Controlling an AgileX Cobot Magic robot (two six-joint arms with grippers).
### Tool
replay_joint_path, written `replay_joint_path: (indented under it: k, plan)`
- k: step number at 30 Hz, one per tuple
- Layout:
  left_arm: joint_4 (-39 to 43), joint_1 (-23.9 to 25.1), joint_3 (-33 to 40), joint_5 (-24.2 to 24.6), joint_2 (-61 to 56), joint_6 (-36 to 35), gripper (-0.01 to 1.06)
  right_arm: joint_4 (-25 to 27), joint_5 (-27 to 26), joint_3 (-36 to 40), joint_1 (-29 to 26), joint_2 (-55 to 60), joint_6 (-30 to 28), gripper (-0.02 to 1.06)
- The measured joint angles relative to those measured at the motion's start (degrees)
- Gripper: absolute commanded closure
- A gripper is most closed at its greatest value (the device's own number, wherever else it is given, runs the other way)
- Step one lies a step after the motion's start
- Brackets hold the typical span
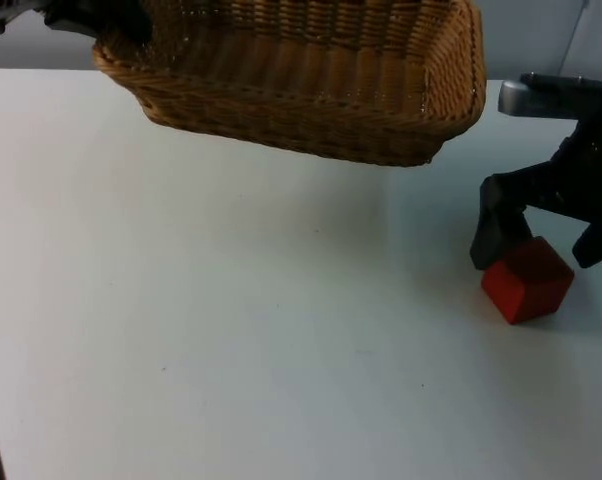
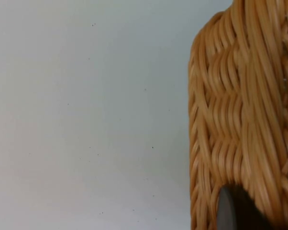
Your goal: Pick up the basket with the left hand and place the cube into the basket with the right hand.
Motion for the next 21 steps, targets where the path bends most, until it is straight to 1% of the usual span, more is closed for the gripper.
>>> replay_joint_path:
  k: [1,2,3,4,6,8,12,13,14,15,18,19,21]
  plan:
    - [0.0,0.0,0.0,0.0,0.0,0.0,1.05,0.0,-0.1,0.0,0.0,0.0,0.0,0.27]
    - [0.0,0.0,0.0,0.0,0.0,0.0,1.05,0.0,-0.1,0.0,0.0,0.0,0.0,0.35]
    - [0.0,0.0,0.0,0.0,0.0,0.0,1.05,0.0,-0.2,0.0,0.0,0.0,0.0,0.35]
    - [0.0,0.0,0.0,0.0,0.0,0.0,1.05,0.0,-0.4,0.0,0.0,0.0,0.3,0.57]
    - [0.0,0.0,0.0,0.0,0.0,0.0,1.05,0.1,-1.2,0.0,0.0,0.0,1.4,0.83]
    - [0.0,0.0,0.0,0.0,0.0,0.0,1.05,0.1,-1.8,0.0,0.0,0.0,2.1,1.05]
    - [0.0,0.0,0.0,0.0,0.0,0.0,1.05,0.2,-4.8,-0.1,0.0,-0.1,6.1,1.05]
    - [0.0,0.0,0.0,0.0,0.0,0.0,1.05,-0.1,-5.2,-0.1,0.0,-0.1,7.5,1.05]
    - [0.0,0.0,0.0,0.0,0.0,0.0,1.05,-0.1,-5.2,-0.1,0.0,-0.1,7.5,1.05]
    - [0.0,0.0,0.0,0.0,0.0,0.0,1.05,-0.9,-5.7,-0.3,0.0,-0.1,9.0,1.05]
    - [0.0,0.0,0.0,-0.1,0.0,0.0,1.05,-7.9,-6.3,-1.3,0.0,-0.1,16.7,1.05]
    - [0.0,0.0,0.0,-0.1,0.0,0.0,1.05,-7.9,-6.3,-1.3,0.0,-0.1,16.7,1.05]
    - [0.0,0.0,0.0,-0.1,0.0,0.0,1.05,-11.9,-5.9,-2.1,0.0,-0.6,21.0,1.04]
